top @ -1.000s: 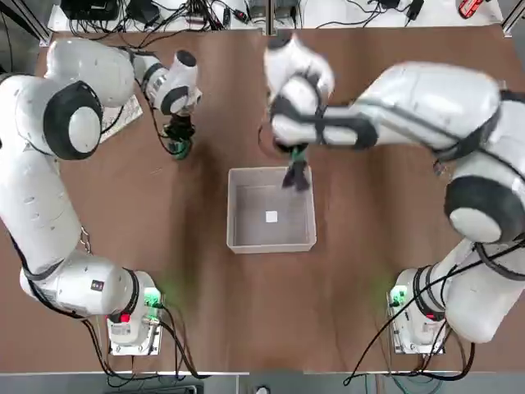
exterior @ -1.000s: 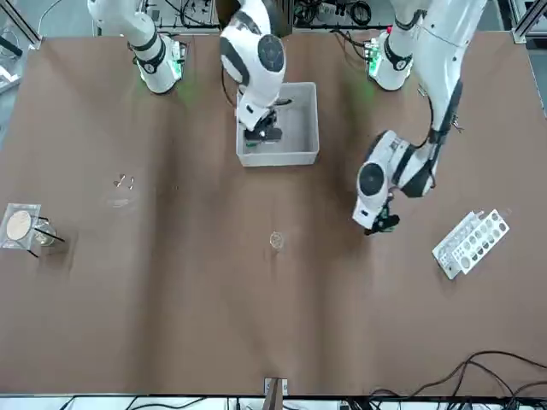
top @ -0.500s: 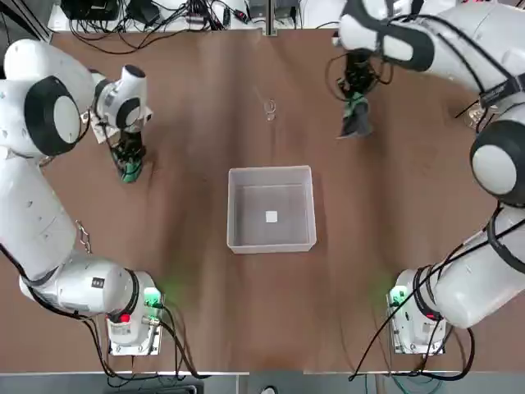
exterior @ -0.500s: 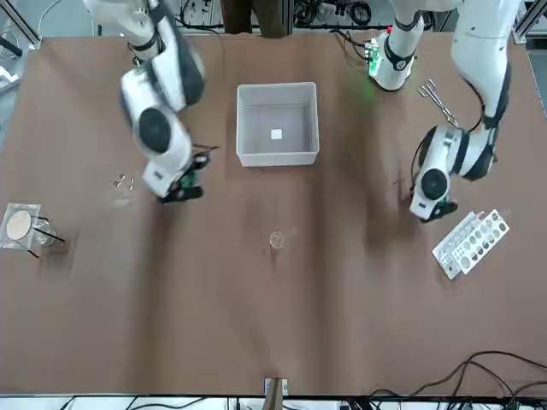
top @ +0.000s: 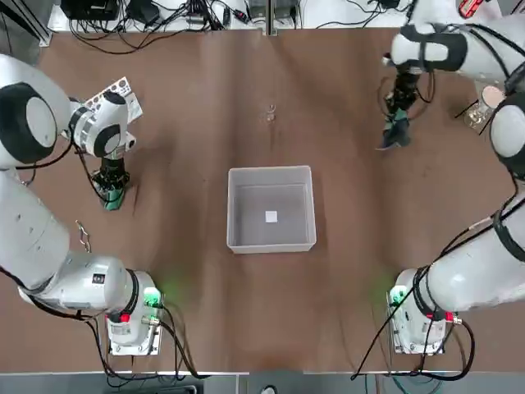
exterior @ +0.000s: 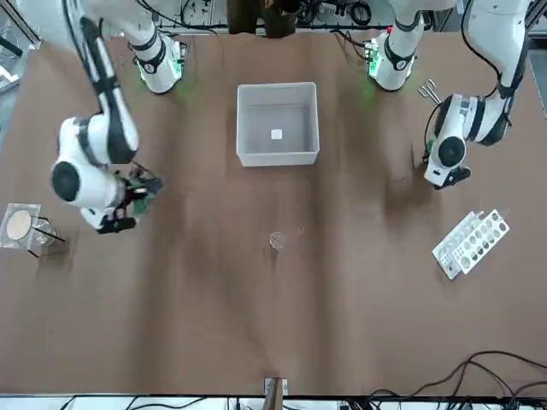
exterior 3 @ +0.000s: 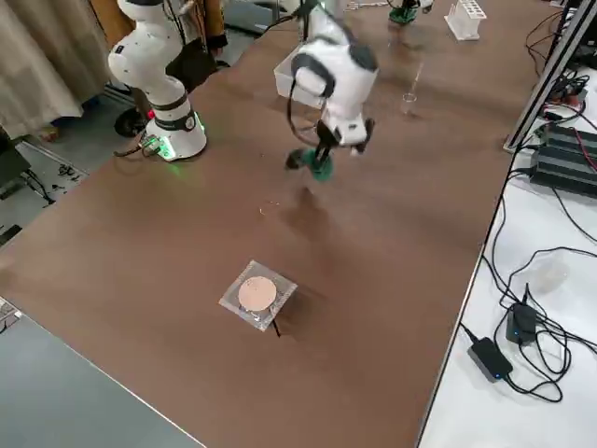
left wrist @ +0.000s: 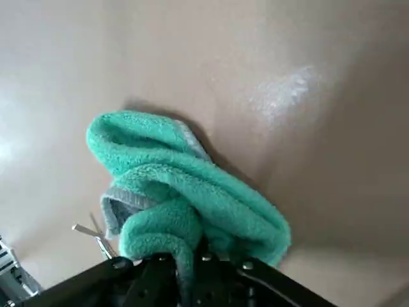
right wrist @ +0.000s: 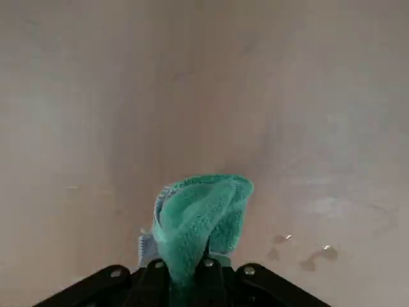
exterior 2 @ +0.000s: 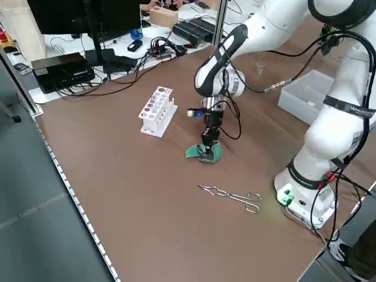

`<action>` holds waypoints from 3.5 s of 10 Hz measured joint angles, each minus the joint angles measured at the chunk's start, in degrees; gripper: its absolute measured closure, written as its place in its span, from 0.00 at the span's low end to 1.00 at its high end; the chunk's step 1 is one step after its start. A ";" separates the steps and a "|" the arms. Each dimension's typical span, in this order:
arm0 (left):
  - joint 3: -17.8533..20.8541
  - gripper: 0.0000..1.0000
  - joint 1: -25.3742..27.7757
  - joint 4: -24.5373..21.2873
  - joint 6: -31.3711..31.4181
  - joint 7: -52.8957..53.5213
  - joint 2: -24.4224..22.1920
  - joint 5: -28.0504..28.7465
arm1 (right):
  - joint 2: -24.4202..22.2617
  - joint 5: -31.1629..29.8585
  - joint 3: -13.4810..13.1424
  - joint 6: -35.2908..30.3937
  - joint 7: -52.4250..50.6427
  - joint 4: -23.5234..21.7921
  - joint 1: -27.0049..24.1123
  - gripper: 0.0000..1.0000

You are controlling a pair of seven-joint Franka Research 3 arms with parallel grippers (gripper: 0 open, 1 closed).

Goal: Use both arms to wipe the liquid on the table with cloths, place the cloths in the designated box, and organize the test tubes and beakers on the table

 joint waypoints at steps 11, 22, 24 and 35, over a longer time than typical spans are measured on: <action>-47.86 0.92 -0.24 33.10 -24.83 -30.40 0.53 -18.24 | 4.16 0.22 0.85 13.68 -28.65 -11.36 -23.03 0.89; -64.67 0.64 -7.04 35.99 -26.70 -44.29 13.11 -20.94 | 4.97 20.98 5.60 12.08 -27.97 -11.36 -8.88 0.89; -64.70 0.34 -4.29 36.52 -27.06 -43.26 12.92 -20.39 | 5.13 23.83 5.43 11.98 -26.82 -11.38 -5.75 0.89; -45.93 0.01 0.75 58.58 -30.27 -10.45 11.92 -32.49 | 6.38 16.48 3.68 9.35 -30.70 -8.60 -12.39 0.89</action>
